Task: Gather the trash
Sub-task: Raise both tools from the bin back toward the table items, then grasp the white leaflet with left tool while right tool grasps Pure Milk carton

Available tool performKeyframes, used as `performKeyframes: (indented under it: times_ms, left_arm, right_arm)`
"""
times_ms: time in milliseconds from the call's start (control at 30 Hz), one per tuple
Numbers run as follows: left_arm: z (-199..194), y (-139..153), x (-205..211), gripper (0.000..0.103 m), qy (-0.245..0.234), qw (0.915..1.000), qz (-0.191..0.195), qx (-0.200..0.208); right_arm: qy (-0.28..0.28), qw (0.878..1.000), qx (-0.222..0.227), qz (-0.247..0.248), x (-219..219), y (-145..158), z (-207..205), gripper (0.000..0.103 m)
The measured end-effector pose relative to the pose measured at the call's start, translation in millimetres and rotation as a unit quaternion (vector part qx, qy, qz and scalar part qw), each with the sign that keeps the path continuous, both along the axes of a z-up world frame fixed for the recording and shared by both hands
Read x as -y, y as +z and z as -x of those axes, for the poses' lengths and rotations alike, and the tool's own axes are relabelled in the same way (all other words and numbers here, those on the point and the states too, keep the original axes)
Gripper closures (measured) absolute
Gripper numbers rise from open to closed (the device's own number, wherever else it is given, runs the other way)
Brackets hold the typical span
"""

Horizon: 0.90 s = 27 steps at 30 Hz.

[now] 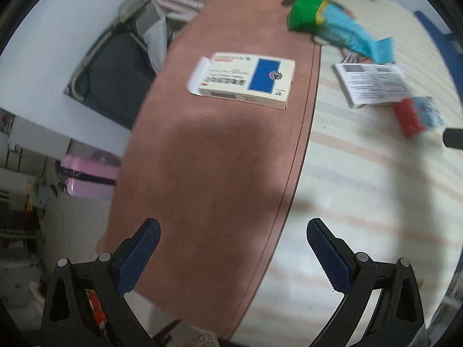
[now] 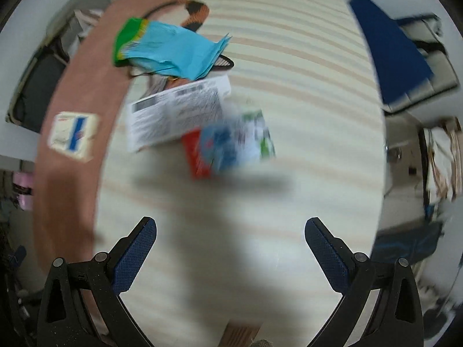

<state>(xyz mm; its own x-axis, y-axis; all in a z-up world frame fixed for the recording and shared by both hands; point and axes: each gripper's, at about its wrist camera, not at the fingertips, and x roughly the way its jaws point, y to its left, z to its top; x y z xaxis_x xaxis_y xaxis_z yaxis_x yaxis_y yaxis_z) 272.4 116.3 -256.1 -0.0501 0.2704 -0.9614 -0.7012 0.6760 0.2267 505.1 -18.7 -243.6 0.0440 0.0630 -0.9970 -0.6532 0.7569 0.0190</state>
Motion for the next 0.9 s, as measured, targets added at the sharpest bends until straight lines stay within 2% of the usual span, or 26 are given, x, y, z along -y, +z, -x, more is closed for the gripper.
performKeyframes:
  times_ms: [100, 233, 300, 367, 433, 467, 533, 667, 800, 867, 900]
  left_arm:
    - [-24.1, -21.8, -11.4, 0.0, 0.01, 0.9996, 0.009, -0.023]
    - [-45.9, -31.2, -23.1, 0.0, 0.006, 0.999, 0.011, -0.042]
    - [-57.1, -32.4, -25.4, 0.0, -0.005, 0.9988, 0.011, -0.047]
    - [-74.7, -26.7, -24.2, 0.0, -0.041, 0.9983, 0.01, -0.041]
    - [-98.9, -19.4, -17.7, 0.0, -0.101, 0.9942, -0.003, -0.037]
    - [-116.2, -16.4, -11.6, 0.0, -0.147, 0.9883, -0.011, -0.037]
    - [-147.0, -15.2, 2.3, 0.0, -0.232, 0.9712, -0.018, -0.049]
    - [-202.9, -25.3, 36.7, 0.0, -0.391, 0.9167, -0.015, -0.08]
    - [-229.8, -50.2, 56.4, 0.0, -0.477, 0.8689, 0.029, -0.129]
    - [-235.7, -63.8, 61.9, 0.0, -0.501, 0.8501, 0.046, -0.154]
    - [-237.4, -66.7, 62.9, 0.0, -0.506, 0.8463, 0.054, -0.158]
  right_arm:
    - [0.023, 0.999, -0.018, 0.015, -26.1, -31.2, -23.8, 0.0]
    - [0.047, 0.998, -0.042, 0.025, -53.5, -65.9, -40.6, 0.0]
    - [0.042, 0.998, -0.05, 0.021, -53.1, -72.4, -45.1, 0.007]
    - [0.027, 0.998, -0.056, 0.01, -42.5, -70.9, -51.7, 0.009]
    - [0.004, 0.998, -0.064, 0.002, -24.2, -67.3, -62.1, 0.009]
    - [-0.009, 0.998, -0.068, -0.003, -13.5, -65.2, -68.6, 0.009]
    - [-0.039, 0.996, -0.074, -0.01, 14.8, -60.2, -87.2, 0.009]
    - [-0.082, 0.993, -0.082, -0.009, 56.3, -57.3, -119.1, 0.009]
    - [-0.105, 0.991, -0.088, -0.004, 83.8, -59.9, -140.3, 0.009]
    - [-0.116, 0.989, -0.094, -0.005, 92.9, -61.2, -146.1, 0.009]
    - [-0.12, 0.988, -0.097, -0.006, 96.5, -61.6, -148.2, 0.009]
